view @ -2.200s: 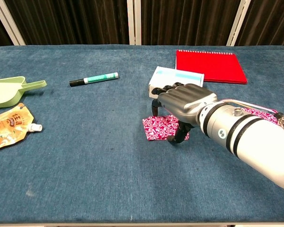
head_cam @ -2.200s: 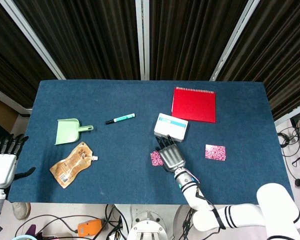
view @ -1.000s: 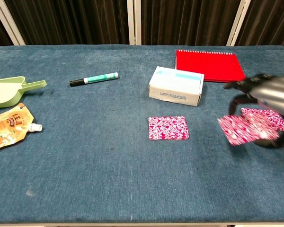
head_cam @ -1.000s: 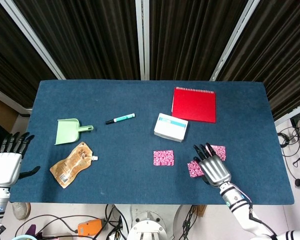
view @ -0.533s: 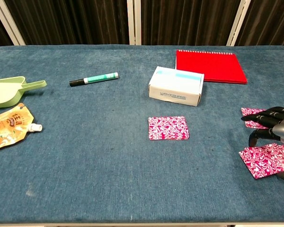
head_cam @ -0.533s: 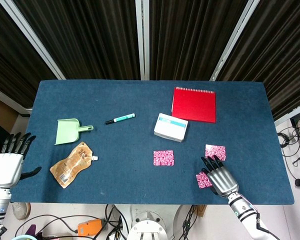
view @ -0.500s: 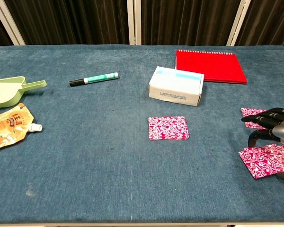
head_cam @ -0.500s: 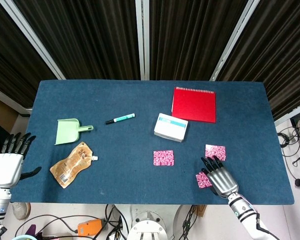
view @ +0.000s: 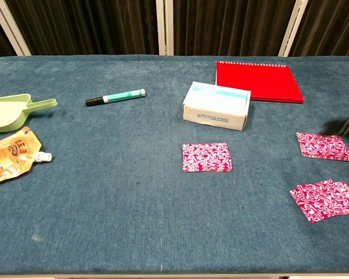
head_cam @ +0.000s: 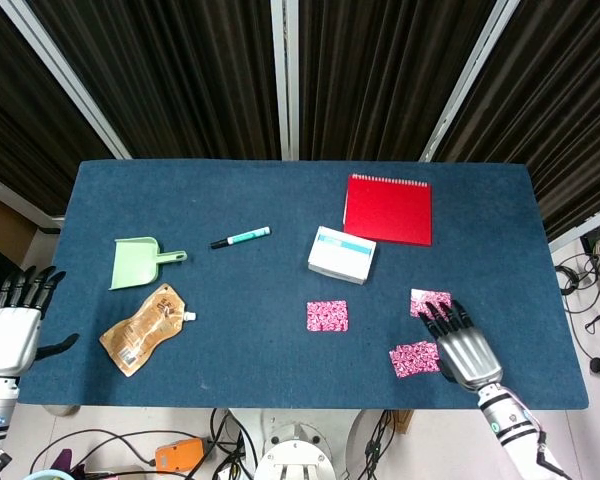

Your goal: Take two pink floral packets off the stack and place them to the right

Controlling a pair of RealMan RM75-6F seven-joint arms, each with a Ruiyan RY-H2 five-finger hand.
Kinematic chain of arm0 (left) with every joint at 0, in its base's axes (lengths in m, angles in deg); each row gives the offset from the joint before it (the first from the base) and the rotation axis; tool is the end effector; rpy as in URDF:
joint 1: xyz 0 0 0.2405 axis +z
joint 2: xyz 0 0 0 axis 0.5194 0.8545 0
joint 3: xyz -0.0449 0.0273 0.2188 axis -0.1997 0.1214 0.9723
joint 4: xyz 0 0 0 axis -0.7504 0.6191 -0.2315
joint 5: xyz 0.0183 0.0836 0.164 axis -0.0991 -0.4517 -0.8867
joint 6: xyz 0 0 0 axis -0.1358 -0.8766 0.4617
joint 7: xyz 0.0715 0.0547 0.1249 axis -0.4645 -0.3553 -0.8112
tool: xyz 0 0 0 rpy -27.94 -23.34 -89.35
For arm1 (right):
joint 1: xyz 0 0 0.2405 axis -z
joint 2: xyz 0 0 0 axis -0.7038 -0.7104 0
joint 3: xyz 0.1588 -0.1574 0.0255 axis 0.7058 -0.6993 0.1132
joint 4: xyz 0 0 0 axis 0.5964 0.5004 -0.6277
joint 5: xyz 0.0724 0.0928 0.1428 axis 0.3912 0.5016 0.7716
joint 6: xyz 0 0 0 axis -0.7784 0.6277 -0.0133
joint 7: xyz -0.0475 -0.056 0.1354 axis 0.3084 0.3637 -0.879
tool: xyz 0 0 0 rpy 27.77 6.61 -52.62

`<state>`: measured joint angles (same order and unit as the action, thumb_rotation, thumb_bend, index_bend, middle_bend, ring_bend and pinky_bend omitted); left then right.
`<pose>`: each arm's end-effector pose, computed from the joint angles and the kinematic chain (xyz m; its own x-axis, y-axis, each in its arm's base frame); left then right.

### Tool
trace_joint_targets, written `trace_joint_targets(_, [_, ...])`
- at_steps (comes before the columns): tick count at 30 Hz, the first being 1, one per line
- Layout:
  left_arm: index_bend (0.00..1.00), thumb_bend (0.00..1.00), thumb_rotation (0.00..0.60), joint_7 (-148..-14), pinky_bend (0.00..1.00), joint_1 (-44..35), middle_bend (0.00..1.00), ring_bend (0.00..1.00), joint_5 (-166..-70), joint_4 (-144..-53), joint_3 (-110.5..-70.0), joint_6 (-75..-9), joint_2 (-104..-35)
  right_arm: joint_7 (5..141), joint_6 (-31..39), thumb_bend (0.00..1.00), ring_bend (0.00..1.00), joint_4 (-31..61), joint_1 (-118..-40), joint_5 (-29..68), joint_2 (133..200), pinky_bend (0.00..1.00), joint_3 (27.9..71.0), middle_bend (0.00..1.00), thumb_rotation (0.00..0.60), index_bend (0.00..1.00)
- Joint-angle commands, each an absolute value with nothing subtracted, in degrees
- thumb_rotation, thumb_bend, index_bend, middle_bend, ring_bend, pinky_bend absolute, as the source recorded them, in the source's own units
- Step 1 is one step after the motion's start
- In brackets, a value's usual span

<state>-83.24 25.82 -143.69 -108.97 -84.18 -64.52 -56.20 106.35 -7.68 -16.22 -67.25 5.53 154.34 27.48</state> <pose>-0.2892 0.1892 0.1562 0.5008 -0.0261 0.8652 0.8649 -0.0248 -0.5014 -0.2126 -0.1926 0.0704 0.6450 -0.2829 0.7099 -0.7627 -0.2967 0.5747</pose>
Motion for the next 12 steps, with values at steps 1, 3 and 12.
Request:
trace_joint_targets(1, [0.11, 0.04, 0.600, -82.3, 0.00, 26.2, 0.08, 0.00, -143.0, -108.5, -84.3, -64.5, -56.5, 95.3, -14.7, 0.50, 0.00, -17.2, -64.4, 4.7, 148.0, 0.00, 33.2, 0.05, 0.600, 0.08])
trace_joint_targets(3, [0.11, 0.04, 0.600, -81.9, 0.00, 26.5, 0.08, 0.00, -142.5, -108.1, -84.3, -64.5, -56.8, 89.3, -17.3, 0.49, 0.00, -16.5, -62.5, 4.4, 145.8, 0.00, 34.4, 0.05, 0.600, 0.05])
trace_joint_targets(12, [0.11, 0.04, 0.600, -80.3, 0.00, 28.0, 0.08, 0.00, -140.8, -106.7, -83.9, -64.6, -58.2, 73.8, -24.5, 0.42, 0.00, -11.0, -54.0, 1.1, 143.2, 0.00, 34.4, 0.03, 0.600, 0.00])
